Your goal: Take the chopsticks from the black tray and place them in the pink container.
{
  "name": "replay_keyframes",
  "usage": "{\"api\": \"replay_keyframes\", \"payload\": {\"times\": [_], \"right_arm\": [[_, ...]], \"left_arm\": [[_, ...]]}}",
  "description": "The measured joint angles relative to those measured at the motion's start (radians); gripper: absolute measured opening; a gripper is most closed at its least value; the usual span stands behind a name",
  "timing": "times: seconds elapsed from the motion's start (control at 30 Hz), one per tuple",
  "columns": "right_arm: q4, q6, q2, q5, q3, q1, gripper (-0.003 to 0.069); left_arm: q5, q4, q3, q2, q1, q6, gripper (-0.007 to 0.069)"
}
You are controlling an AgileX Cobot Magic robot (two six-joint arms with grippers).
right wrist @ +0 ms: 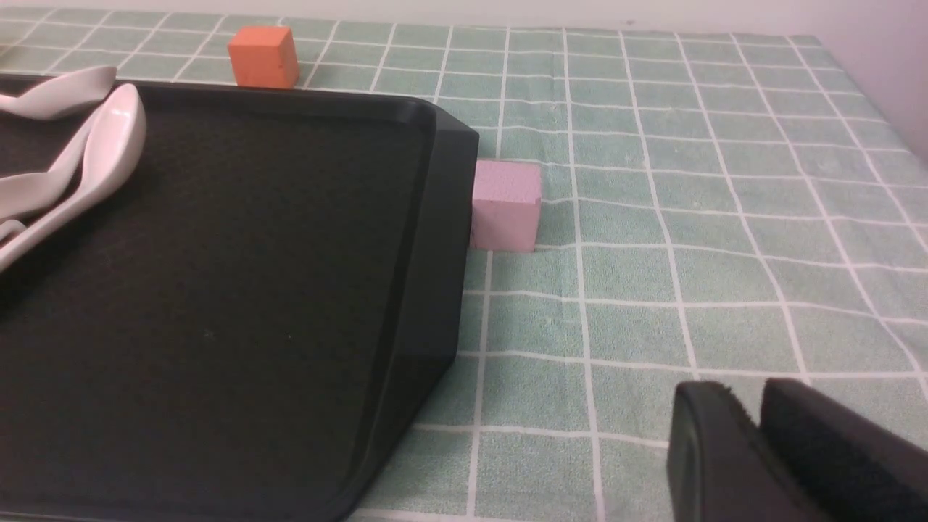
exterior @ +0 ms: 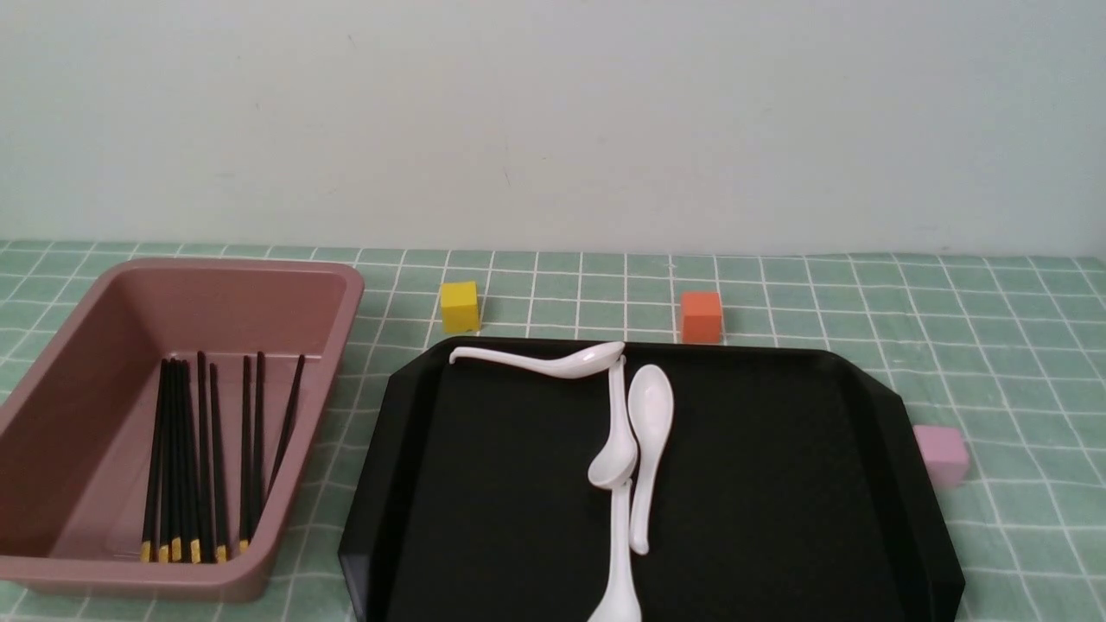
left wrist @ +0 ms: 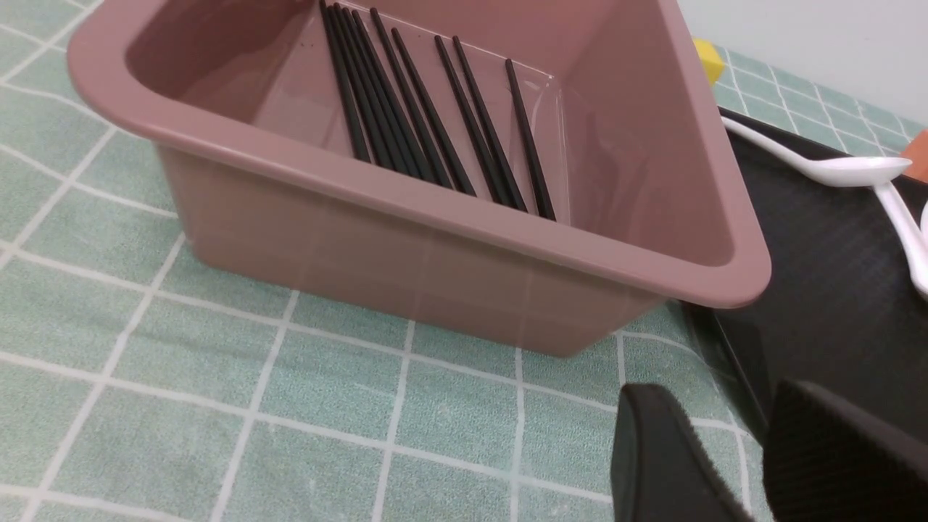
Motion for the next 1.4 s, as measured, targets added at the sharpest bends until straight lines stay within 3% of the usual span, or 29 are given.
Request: {"api": "replay_keyframes", "payload": {"times": [1.4], "right_arm": [[0.000,0.000,0.000,0.000,-0.001,0.000,0.0184]], "left_arm": [[0.000,0.000,0.000,0.000,0.000,0.000,0.0239]]}}
